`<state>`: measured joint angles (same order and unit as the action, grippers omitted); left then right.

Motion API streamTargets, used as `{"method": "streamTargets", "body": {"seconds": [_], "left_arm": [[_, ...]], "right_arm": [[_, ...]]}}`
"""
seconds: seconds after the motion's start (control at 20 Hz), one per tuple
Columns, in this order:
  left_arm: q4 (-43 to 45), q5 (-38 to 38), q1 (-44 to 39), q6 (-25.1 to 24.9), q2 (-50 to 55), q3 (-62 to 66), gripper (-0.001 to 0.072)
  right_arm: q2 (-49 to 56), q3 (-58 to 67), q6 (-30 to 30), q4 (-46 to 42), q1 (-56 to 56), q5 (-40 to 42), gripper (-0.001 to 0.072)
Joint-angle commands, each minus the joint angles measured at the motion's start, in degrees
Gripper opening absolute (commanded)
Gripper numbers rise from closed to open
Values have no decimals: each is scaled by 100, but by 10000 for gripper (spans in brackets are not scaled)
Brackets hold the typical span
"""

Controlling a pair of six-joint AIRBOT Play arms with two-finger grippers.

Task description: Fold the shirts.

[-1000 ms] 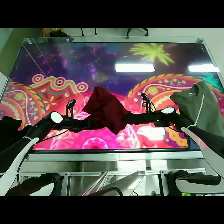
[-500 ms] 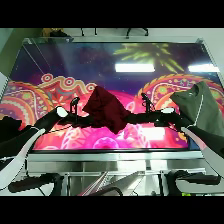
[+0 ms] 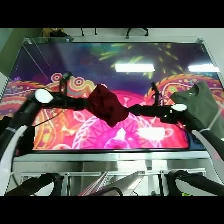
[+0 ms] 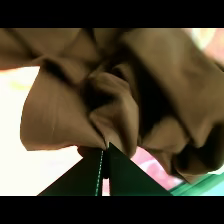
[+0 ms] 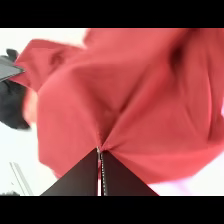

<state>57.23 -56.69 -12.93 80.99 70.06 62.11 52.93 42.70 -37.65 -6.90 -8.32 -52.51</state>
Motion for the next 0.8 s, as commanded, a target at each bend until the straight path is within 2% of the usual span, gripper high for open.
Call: {"method": "streamTargets", "body": {"seconds": [0.0,0.15,0.3,0.4,0.5,0.6,0.75], "left_arm": [[66,-282,190,4,-861,675,12],[-125,-431,208,2,-1569,1582,11],[-321,-415,201,4,-2162,2988,10],[-258,-422,219,2,-2306,4057,10],[87,-479,323,61,-2205,4931,10],[168,-957,507,184,-1869,5445,11],[118,-1869,625,267,-1217,5246,11]], "right_arm": [[-809,354,37,210,216,-168,19],[-1423,1331,205,398,221,-492,19],[-1720,3049,529,380,227,-490,19],[-1668,4332,533,-105,227,-361,18],[-1447,5359,299,-905,227,-129,18],[-1073,5869,-81,-1370,227,-192,19],[-221,5873,-520,-1458,227,-955,19]]}}
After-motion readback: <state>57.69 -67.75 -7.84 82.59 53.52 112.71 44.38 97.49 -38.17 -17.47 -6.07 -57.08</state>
